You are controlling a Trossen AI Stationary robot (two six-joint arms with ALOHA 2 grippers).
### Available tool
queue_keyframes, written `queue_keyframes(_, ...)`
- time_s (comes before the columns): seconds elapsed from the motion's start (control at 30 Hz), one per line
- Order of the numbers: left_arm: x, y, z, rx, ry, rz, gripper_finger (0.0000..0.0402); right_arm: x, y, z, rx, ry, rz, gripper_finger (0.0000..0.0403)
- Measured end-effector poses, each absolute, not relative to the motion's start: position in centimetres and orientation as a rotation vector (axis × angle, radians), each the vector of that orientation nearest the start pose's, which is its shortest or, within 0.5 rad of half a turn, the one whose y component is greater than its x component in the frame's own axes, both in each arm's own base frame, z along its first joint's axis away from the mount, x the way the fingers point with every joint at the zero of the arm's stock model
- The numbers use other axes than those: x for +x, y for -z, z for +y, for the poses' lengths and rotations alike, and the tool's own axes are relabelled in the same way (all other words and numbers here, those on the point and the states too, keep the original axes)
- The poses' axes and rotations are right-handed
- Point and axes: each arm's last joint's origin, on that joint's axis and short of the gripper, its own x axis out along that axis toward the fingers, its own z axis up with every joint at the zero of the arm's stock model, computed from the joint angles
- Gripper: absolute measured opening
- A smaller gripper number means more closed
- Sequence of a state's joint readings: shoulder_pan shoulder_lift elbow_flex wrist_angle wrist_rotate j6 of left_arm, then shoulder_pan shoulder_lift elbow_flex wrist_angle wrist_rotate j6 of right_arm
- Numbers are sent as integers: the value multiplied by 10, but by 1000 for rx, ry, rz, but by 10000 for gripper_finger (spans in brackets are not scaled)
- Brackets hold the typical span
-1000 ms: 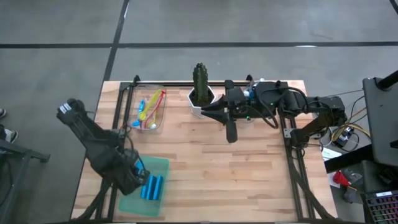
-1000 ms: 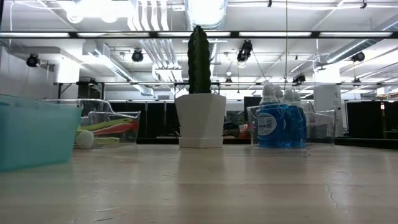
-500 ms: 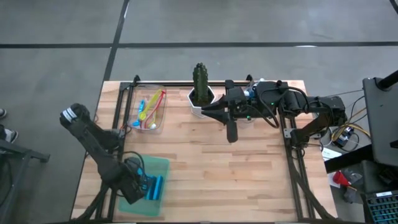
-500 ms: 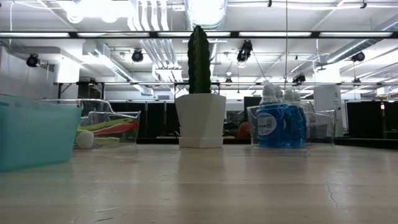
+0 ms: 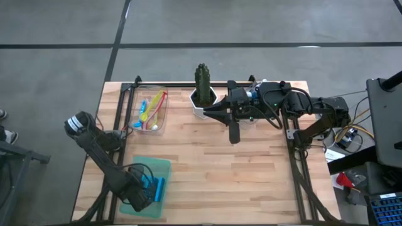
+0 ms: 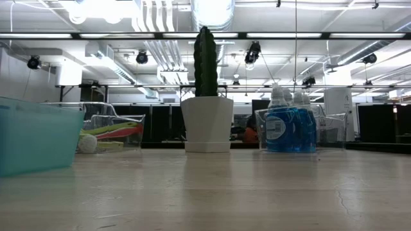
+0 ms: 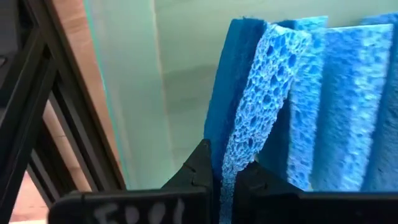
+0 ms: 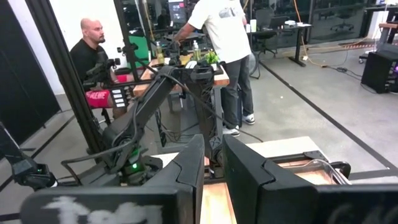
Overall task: Pick & Place Kitchen Sink Supplies
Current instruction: Put the sponge into the green bin
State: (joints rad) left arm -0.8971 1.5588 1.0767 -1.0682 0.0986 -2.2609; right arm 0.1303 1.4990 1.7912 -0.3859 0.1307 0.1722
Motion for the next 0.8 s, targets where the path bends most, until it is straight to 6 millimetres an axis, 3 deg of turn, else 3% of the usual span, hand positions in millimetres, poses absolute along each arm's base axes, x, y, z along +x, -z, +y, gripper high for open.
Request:
queue_keyframes(0.3,160,-203,-208,-1083,-1121,1401,18,312,-486,37,160,8,92,54)
queue_keyframes(0.8,160,-198,-209,-1117,-1102,1420,55,312,-486,37,142,7,92,54)
